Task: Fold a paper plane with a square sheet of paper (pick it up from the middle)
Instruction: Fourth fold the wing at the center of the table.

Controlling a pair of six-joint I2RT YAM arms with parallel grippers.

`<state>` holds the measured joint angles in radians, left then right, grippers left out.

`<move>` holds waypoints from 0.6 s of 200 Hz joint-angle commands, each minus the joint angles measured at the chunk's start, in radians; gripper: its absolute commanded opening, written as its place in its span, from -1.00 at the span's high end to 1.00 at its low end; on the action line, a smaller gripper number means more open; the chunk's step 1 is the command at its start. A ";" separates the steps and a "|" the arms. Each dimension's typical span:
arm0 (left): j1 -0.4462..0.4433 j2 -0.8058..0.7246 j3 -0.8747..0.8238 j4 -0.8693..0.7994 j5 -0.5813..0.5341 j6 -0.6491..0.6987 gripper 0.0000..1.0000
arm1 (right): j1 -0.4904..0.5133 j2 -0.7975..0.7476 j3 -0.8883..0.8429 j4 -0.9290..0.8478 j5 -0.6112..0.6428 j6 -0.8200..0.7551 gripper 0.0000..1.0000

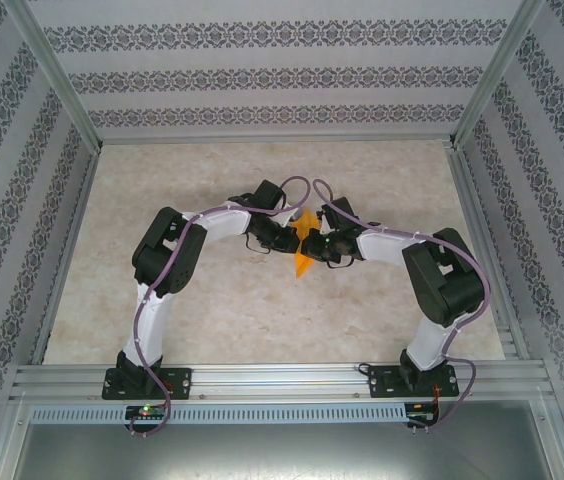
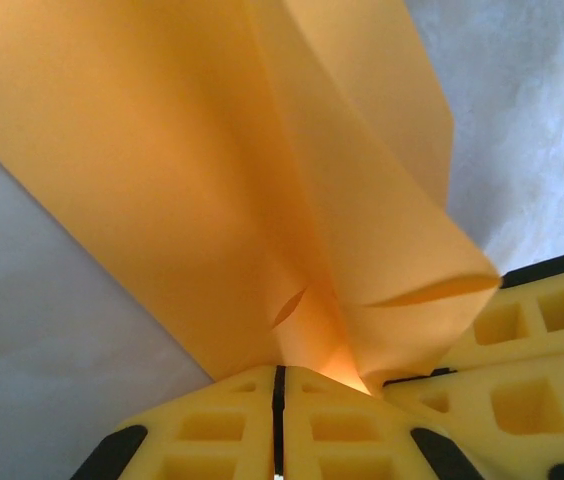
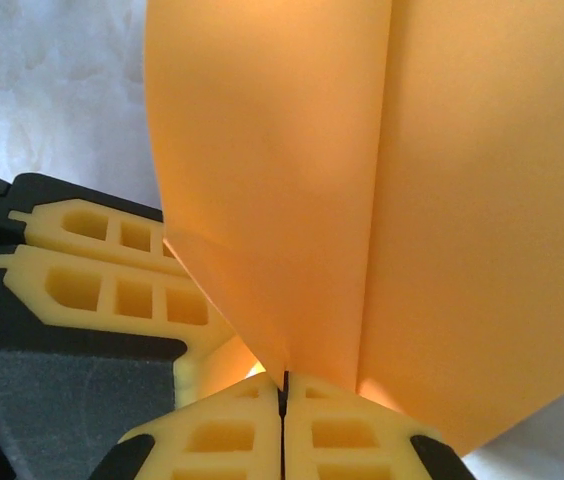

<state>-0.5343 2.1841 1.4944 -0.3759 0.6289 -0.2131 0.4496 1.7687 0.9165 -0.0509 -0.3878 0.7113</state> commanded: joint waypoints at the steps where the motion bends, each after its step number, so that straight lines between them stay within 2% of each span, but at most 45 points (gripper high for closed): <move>1: 0.013 0.065 -0.057 -0.133 -0.071 0.000 0.78 | -0.003 0.018 0.010 0.067 -0.032 0.037 0.87; 120: 0.028 0.053 -0.078 -0.100 -0.025 -0.018 0.78 | -0.029 0.076 -0.044 0.214 -0.102 0.120 0.86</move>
<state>-0.5148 2.1841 1.4799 -0.3618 0.6636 -0.2283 0.4274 1.8095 0.8944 0.0696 -0.4881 0.7994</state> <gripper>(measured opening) 0.110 0.070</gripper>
